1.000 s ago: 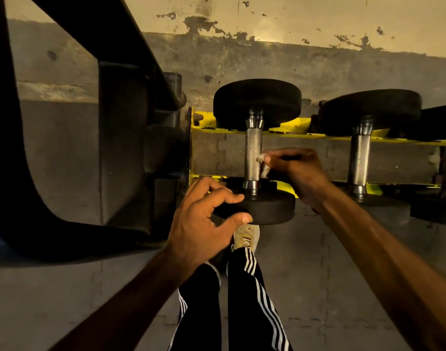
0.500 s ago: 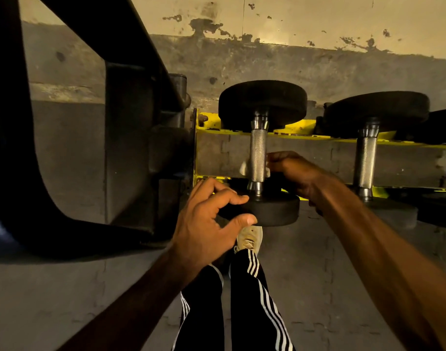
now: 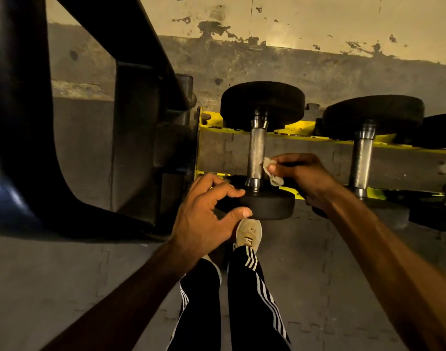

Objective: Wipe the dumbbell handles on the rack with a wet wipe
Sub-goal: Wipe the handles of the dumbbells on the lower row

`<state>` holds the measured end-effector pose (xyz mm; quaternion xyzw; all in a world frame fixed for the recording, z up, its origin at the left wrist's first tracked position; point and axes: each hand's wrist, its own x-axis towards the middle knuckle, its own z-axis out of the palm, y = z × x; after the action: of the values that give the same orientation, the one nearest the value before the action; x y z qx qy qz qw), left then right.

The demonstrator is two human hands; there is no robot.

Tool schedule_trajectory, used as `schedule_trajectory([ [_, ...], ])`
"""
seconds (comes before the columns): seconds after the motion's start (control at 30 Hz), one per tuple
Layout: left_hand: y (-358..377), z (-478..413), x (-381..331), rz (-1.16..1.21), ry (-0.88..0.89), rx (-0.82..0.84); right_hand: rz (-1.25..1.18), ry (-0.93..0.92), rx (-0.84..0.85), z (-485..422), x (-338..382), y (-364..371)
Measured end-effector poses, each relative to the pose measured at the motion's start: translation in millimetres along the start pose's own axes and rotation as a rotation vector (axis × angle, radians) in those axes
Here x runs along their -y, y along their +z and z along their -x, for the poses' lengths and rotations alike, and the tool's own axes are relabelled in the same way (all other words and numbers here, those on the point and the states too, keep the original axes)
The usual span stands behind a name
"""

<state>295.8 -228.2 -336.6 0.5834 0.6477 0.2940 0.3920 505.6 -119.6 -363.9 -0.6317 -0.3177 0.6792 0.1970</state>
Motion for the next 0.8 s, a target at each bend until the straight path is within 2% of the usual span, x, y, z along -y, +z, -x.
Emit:
schedule_trajectory([
  [0.1,-2,1,-10,-0.035,-0.046,0.02,-0.12,-0.04,0.029,21,6,-1],
  [0.3,-4,-4,-54,-0.052,-0.154,0.007,-0.47,0.032,0.113,69,17,-8],
  [0.47,9,-6,-96,0.076,-0.119,0.074,-0.601,0.046,0.183,111,20,-18],
  [0.67,21,15,-122,0.117,0.03,0.016,-0.592,0.016,0.03,152,12,-15],
  [0.8,24,39,-127,0.108,0.106,-0.06,-0.524,-0.119,-0.07,183,6,-10],
])
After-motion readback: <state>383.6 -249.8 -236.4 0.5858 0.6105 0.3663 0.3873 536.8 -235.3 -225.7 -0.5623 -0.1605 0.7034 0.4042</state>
